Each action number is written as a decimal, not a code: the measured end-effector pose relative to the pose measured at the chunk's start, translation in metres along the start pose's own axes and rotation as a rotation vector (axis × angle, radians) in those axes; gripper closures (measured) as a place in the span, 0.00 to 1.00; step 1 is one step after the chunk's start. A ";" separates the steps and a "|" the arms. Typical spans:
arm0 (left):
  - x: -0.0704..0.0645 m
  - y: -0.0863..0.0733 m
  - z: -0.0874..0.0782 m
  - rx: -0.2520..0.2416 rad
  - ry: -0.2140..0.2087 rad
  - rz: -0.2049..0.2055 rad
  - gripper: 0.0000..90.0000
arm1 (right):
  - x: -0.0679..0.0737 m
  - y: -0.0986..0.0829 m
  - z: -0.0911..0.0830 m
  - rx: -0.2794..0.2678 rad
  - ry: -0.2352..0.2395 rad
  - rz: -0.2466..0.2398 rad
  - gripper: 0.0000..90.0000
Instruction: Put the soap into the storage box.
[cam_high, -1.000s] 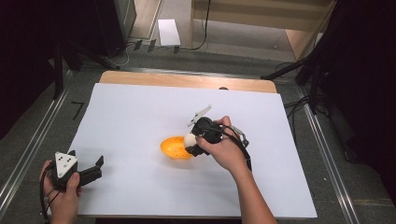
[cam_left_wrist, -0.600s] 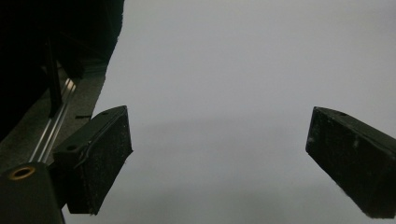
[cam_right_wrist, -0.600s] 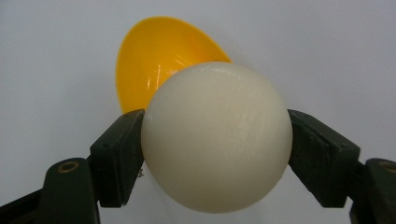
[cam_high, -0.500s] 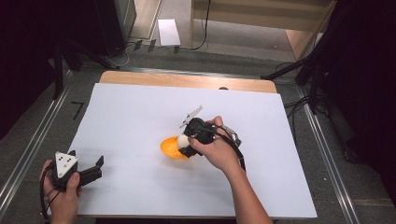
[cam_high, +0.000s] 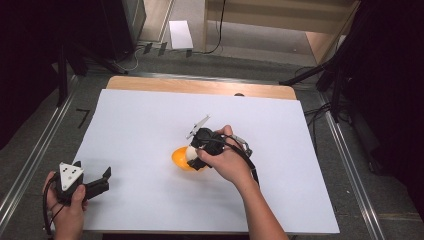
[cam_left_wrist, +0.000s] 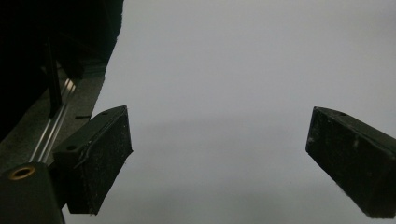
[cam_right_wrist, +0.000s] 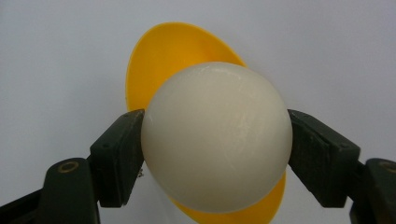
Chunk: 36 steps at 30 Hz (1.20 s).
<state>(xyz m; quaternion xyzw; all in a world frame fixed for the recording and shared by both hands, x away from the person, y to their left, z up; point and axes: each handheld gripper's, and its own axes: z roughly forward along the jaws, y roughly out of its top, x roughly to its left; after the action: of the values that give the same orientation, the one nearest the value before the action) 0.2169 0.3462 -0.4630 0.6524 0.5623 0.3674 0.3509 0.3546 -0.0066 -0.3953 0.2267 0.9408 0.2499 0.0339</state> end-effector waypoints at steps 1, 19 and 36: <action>0.000 0.000 0.000 0.000 0.000 0.000 0.08 | 0.000 0.000 0.001 -0.003 0.001 -0.008 0.28; 0.000 0.000 0.000 0.000 -0.001 0.000 0.08 | 0.001 0.002 0.007 0.025 0.009 -0.010 0.27; 0.000 0.000 0.000 0.004 0.001 0.001 0.08 | -0.001 -0.003 0.003 -0.003 0.002 0.009 0.24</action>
<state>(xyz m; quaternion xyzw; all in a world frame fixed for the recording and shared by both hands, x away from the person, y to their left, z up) 0.2170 0.3463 -0.4629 0.6532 0.5630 0.3666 0.3492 0.3545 -0.0078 -0.3990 0.2306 0.9394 0.2517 0.0324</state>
